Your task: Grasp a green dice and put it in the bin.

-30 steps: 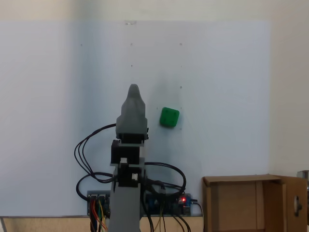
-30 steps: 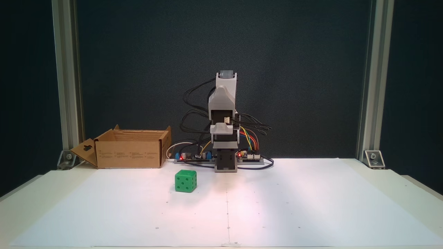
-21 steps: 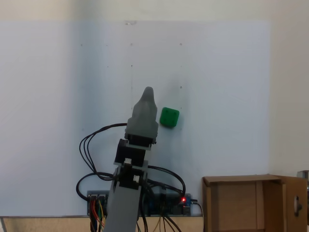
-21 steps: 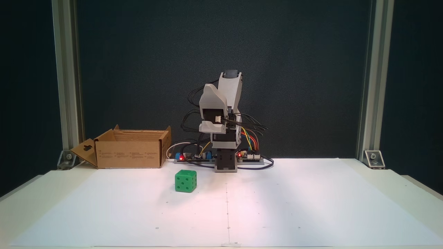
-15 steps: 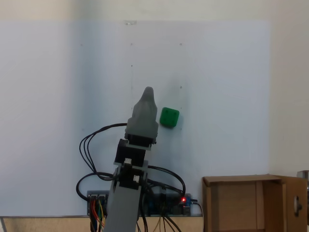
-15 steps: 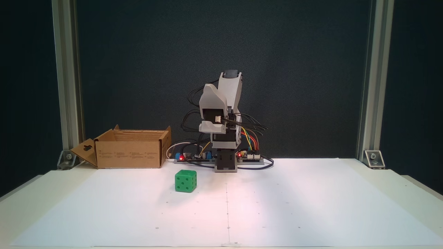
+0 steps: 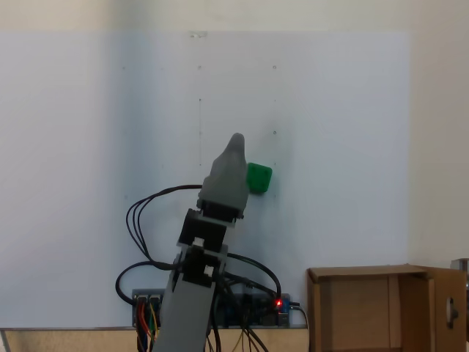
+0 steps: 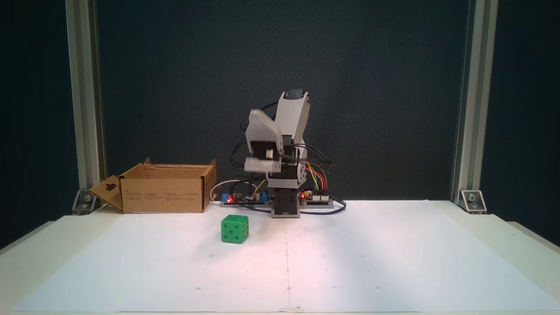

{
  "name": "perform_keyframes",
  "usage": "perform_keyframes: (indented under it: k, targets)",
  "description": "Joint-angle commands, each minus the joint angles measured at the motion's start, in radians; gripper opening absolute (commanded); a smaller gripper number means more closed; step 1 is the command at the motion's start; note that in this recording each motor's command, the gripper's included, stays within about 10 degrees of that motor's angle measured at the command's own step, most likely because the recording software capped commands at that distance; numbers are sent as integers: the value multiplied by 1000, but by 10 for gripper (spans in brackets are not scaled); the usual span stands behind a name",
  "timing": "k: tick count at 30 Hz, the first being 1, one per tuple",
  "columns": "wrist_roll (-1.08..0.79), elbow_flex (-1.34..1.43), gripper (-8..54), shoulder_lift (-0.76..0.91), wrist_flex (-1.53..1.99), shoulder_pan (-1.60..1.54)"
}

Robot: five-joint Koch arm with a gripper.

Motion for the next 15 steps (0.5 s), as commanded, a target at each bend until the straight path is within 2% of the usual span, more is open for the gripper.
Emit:
perform_keyframes:
  k: [1,15]
  targets:
    - [-29,-61,448,101,163,-5]
    - [-34,-568,444,100,1011,9]
